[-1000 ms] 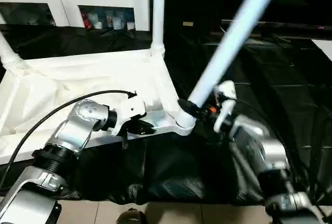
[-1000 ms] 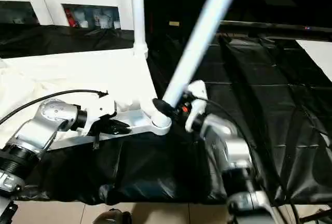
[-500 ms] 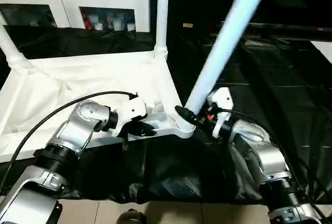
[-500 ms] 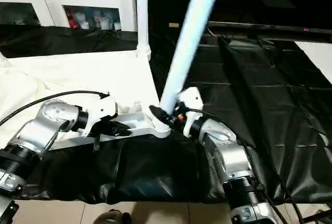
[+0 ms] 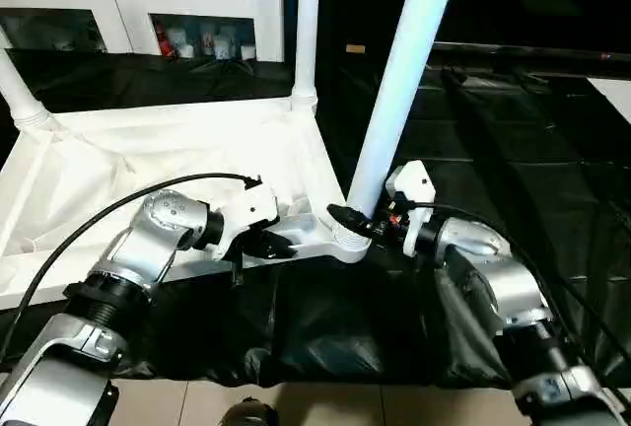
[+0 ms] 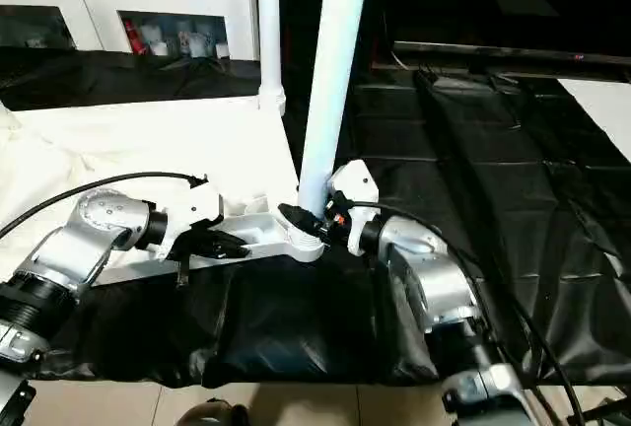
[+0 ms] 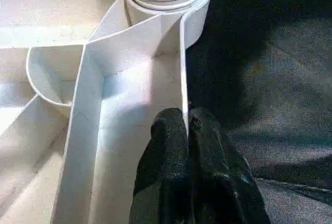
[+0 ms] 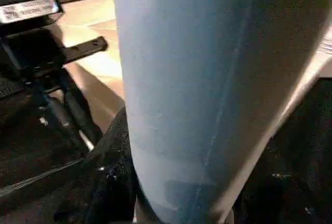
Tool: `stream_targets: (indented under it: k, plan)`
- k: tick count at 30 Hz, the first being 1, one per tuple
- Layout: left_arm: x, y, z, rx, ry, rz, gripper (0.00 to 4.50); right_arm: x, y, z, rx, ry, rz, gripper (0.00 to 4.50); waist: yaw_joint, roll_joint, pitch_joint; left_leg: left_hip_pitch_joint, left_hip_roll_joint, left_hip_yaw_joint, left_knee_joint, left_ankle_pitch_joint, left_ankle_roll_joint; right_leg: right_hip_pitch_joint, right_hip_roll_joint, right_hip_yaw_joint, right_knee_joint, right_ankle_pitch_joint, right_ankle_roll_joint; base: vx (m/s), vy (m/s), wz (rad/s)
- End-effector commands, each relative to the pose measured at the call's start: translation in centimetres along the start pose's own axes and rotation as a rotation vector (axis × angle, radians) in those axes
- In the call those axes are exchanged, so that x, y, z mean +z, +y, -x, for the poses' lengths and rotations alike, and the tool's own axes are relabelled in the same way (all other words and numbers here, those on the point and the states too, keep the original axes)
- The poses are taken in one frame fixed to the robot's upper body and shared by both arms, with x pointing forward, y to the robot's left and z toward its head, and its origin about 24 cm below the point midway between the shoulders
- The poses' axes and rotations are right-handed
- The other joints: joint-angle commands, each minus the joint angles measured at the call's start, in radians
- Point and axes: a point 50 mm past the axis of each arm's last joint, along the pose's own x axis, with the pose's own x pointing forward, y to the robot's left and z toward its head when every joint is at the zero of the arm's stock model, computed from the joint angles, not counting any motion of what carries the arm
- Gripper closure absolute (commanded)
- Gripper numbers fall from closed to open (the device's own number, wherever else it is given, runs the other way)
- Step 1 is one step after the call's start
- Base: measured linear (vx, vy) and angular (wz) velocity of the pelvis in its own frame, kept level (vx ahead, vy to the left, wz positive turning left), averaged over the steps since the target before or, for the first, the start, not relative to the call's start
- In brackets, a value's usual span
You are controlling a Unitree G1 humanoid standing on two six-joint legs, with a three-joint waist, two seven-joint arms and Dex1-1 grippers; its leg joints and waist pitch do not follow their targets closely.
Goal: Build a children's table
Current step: Insert table leg to table base
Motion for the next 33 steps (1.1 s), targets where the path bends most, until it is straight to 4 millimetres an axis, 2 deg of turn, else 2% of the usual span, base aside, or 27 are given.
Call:
stream_targets:
  k: [1,2,4,5,6,9,10,12,20,23,24,25,26,28,29,31,32,33]
  plan:
    - [2.2,1.0,0.8,0.008,-0.030,-0.096,4.50,-2.4,0.7,0.2,0.079,0.083,-0.062,2.61,-0.003,0.010,-0.073,0.045,0.089,-0.049,-0.076,-0.331,-0.050,0.025,-0.102,0.059,-0.080,-0.173,-0.216,0.000,0.000,0.00]
    - [2.2,1.0,0.8,-0.001,-0.028,-0.100,4.50,-2.5,0.7,0.2,0.096,0.086,-0.055,2.61,-0.003,0.009,-0.073,0.042,0.088,-0.048,-0.076,-0.328,-0.047,0.026,-0.102,0.058,-0.078,-0.168,-0.220,0.000,0.000,0.00]
    - [2.2,1.1,0.8,-0.015,-0.020,-0.110,4.50,-2.6,0.8,0.3,0.138,0.094,-0.048,2.61,-0.002,0.000,-0.074,0.044,0.088,-0.046,-0.074,-0.319,-0.040,0.027,-0.102,0.057,-0.078,-0.169,-0.222,0.000,0.000,0.00]
    - [2.3,1.2,0.9,-0.027,-0.014,-0.115,4.50,-2.7,0.9,0.5,0.171,0.102,-0.044,2.61,0.000,-0.001,-0.072,0.042,0.089,-0.045,-0.074,-0.309,-0.033,0.026,-0.102,0.058,-0.078,-0.167,-0.224,0.000,0.000,0.00]
    - [2.3,1.3,0.9,-0.029,-0.013,-0.116,4.50,-2.7,0.9,0.5,0.177,0.103,-0.043,2.61,0.002,0.002,-0.073,0.043,0.090,-0.046,-0.073,-0.309,-0.031,0.026,-0.103,0.057,-0.078,-0.174,-0.224,0.000,0.000,0.00]
    - [2.4,1.4,1.1,-0.053,0.000,-0.130,4.50,-3.0,1.0,0.7,0.230,0.123,-0.032,2.61,0.005,-0.002,-0.072,0.045,0.091,-0.047,-0.075,-0.333,-0.035,0.023,-0.104,0.056,-0.080,-0.215,-0.220,0.000,0.000,0.00]
    - [2.4,1.4,1.2,-0.067,0.006,-0.133,4.50,-3.2,1.0,0.9,0.259,0.135,-0.024,2.61,0.004,-0.007,-0.071,0.045,0.091,-0.046,-0.075,-0.341,-0.038,0.023,-0.106,0.057,-0.082,-0.229,-0.219,0.000,0.000,0.00]
    - [2.4,1.5,1.2,-0.075,0.010,-0.136,4.50,-3.4,1.0,0.9,0.276,0.143,-0.020,2.61,0.006,-0.003,-0.071,0.046,0.093,-0.048,-0.077,-0.345,-0.043,0.021,-0.108,0.058,-0.082,-0.239,-0.218,0.000,0.000,0.00]
    - [2.3,1.9,1.5,-0.071,0.014,-0.133,4.50,-3.8,1.0,0.7,0.298,0.153,-0.024,2.61,0.010,-0.011,-0.071,0.047,0.094,-0.048,-0.078,-0.356,-0.049,0.021,-0.109,0.057,-0.081,-0.232,-0.227,0.000,0.000,0.00]
    - [2.5,2.0,1.5,-0.042,-0.008,-0.121,4.50,-3.8,0.5,0.2,0.226,0.130,-0.053,2.61,0.007,-0.010,-0.068,0.046,0.094,-0.050,-0.080,-0.374,-0.054,0.020,-0.111,0.057,-0.083,-0.264,-0.229,0.000,0.000,0.00]
    - [2.5,2.1,1.5,-0.033,-0.015,-0.118,4.50,-3.8,0.4,0.1,0.204,0.123,-0.063,2.61,0.007,-0.010,-0.068,0.049,0.095,-0.050,-0.080,-0.386,-0.060,0.018,-0.113,0.057,-0.085,-0.287,-0.224,0.000,0.000,0.00]
    - [2.8,2.3,1.4,0.013,-0.047,-0.103,4.50,-3.8,-0.5,-0.4,0.075,0.113,-0.086,2.61,0.005,-0.010,-0.067,0.049,0.094,-0.052,-0.080,-0.396,-0.063,0.017,-0.114,0.057,-0.087,-0.301,-0.222,0.000,0.000,0.00]
    - [3.1,2.5,1.3,0.062,-0.066,-0.092,4.50,-3.9,-1.3,-0.9,-0.055,0.115,-0.102,2.61,-0.005,-0.009,-0.064,0.050,0.094,-0.059,-0.083,-0.438,-0.090,0.012,-0.118,0.056,-0.090,-0.367,-0.218,0.000,0.000,0.00]
    - [3.1,2.5,1.3,0.062,-0.066,-0.092,4.50,-3.9,-1.3,-0.9,-0.055,0.115,-0.102,2.61,-0.011,-0.009,-0.063,0.050,0.094,-0.063,-0.084,-0.459,-0.107,0.013,-0.119,0.054,-0.093,-0.409,-0.204,0.000,0.000,0.00]
    - [3.3,2.6,1.2,0.094,-0.072,-0.085,4.50,-3.9,-1.6,-1.1,-0.122,0.119,-0.107,2.61,-0.012,-0.008,-0.063,0.048,0.096,-0.066,-0.087,-0.471,-0.115,0.015,-0.120,0.054,-0.095,-0.424,-0.186,0.000,0.000,0.00]
    - [3.7,2.8,0.7,0.178,-0.064,-0.065,4.50,-4.1,-2.1,-1.8,-0.257,0.130,-0.129,2.61,-0.019,-0.006,-0.063,0.051,0.094,-0.068,-0.092,-0.508,-0.133,0.009,-0.112,0.053,-0.093,-0.404,-0.181,0.000,0.000,0.00]
    - [3.8,2.8,0.6,0.187,-0.064,-0.063,4.50,-4.1,-2.1,-1.9,-0.271,0.131,-0.131,2.61,-0.021,-0.007,-0.065,0.051,0.095,-0.067,-0.093,-0.507,-0.140,0.009,-0.112,0.054,-0.090,-0.387,-0.186,0.000,0.000,0.00]
    - [4.4,2.9,0.0,0.260,-0.056,-0.044,4.50,-4.2,-2.4,-2.5,-0.386,0.144,-0.153,2.61,-0.027,-0.009,-0.064,0.051,0.092,-0.067,-0.093,-0.507,-0.146,0.006,-0.112,0.054,-0.089,-0.374,-0.194,0.000,0.000,0.00]
